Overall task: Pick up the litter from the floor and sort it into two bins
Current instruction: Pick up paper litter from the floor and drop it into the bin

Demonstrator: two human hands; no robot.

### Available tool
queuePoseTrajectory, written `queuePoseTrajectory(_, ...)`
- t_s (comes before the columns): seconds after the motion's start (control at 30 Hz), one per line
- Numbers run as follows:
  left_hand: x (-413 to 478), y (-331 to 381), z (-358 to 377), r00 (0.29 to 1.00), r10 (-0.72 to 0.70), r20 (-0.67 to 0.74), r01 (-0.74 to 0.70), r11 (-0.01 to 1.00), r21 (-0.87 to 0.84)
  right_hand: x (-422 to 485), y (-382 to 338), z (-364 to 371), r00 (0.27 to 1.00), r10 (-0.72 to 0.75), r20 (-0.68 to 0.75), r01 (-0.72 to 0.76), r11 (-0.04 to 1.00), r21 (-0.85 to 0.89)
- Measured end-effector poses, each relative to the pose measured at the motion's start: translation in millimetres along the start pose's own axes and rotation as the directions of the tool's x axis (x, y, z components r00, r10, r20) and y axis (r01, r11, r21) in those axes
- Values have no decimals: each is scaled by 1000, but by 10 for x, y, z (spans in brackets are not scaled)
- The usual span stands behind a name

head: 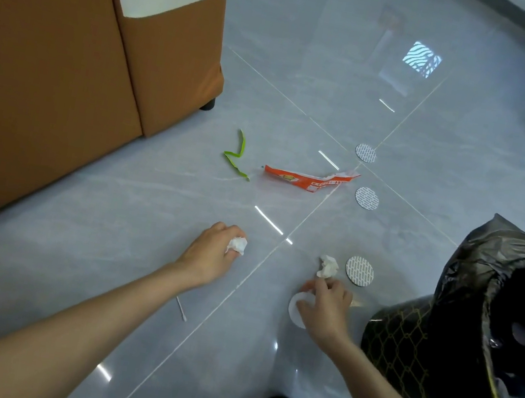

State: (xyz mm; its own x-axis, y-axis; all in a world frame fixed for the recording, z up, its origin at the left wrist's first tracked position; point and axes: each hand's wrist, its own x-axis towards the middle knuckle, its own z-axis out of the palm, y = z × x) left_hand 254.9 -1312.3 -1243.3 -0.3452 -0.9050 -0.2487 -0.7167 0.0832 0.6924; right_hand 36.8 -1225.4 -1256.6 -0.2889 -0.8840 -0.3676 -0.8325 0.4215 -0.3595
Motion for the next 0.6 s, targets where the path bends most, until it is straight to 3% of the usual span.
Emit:
queuePoseTrajectory(0.1, -44, -35, -39, 1000, 8, -2, -8, 1000, 2, -117, 41, 27, 996, -42, -78, 37, 997, -61)
queuePoseTrajectory(0.23, -91, -122, -96, 1000, -4, -20, 5, 1000, 8, -169, 52, 11, 992, 54, -116, -62, 996, -64)
queuePoseTrajectory(0.37, -126, -174, -118, 999, -28, -42, 28, 1000, -5, -169, 55, 41, 986, 164, -44, -157, 980, 119)
queuePoseTrajectory(0.6, -208, -235, -146, 998, -23, -54, 23, 1000, -11, -189, -25, 62, 1000, -11, -25, 18, 956, 293)
